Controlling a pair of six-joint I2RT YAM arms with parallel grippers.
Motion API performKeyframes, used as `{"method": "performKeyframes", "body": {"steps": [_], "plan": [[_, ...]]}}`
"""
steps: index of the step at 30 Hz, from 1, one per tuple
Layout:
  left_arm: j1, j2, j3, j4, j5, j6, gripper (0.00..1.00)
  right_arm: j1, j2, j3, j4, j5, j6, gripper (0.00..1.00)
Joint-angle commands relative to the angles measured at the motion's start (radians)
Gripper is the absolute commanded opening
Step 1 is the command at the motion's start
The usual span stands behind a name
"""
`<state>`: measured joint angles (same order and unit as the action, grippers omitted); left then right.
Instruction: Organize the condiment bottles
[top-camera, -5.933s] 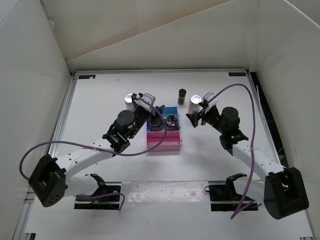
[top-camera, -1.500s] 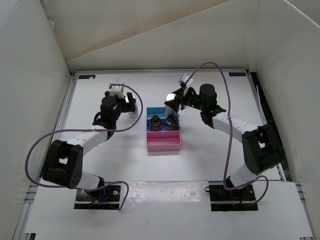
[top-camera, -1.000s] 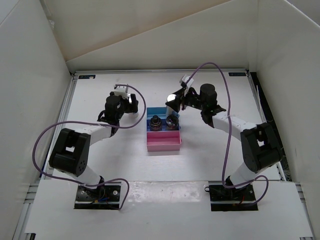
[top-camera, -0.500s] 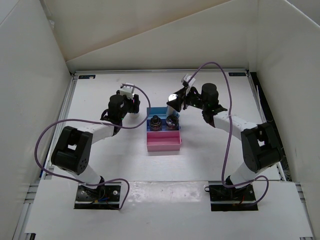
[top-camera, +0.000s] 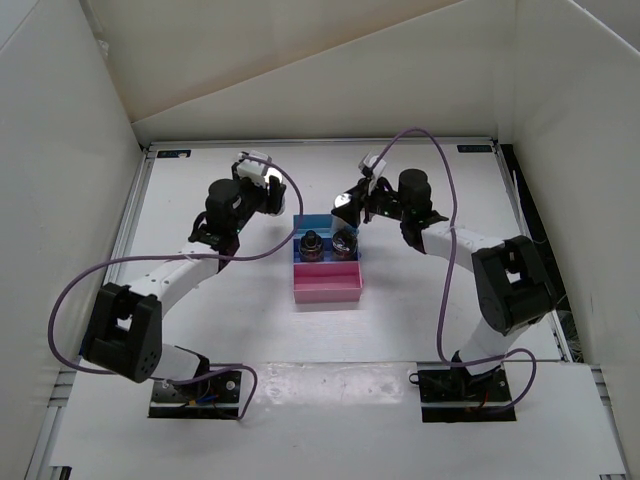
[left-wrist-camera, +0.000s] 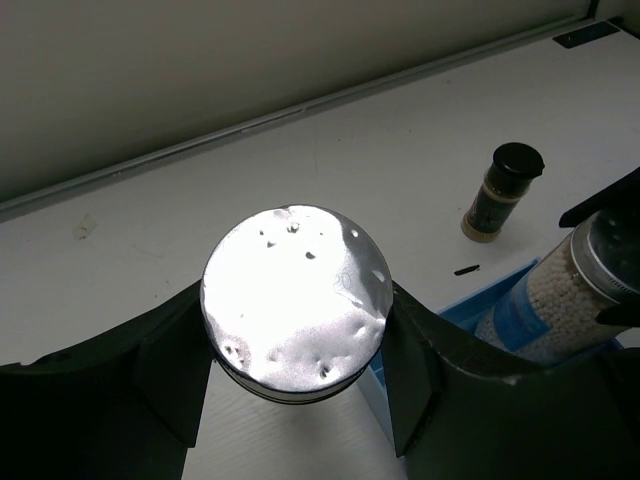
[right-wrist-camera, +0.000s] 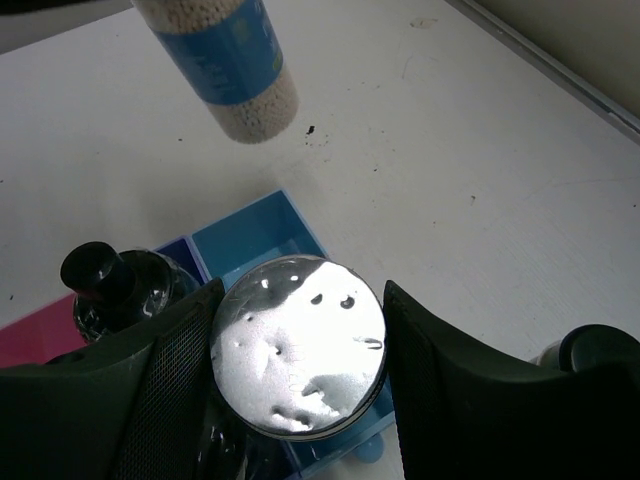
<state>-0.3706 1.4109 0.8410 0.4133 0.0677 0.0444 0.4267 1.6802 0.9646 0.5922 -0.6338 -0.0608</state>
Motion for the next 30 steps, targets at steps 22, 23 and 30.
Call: {"method": "performKeyframes", "body": {"steps": [22,23,30], "plan": [[-0.068,-0.026,0.058,0.186,0.113,-0.130,0.00,0.024,0.053,0.097,-0.074,-0.190,-0.125,0.00],[-0.077,-0.026,0.053,0.185,0.115,-0.129,0.00,0.023,0.052,0.097,-0.093,-0.190,-0.134,0.00],[-0.108,-0.023,0.021,0.170,0.103,-0.117,0.00,0.024,0.030,0.069,-0.147,-0.172,-0.229,0.00]]}}
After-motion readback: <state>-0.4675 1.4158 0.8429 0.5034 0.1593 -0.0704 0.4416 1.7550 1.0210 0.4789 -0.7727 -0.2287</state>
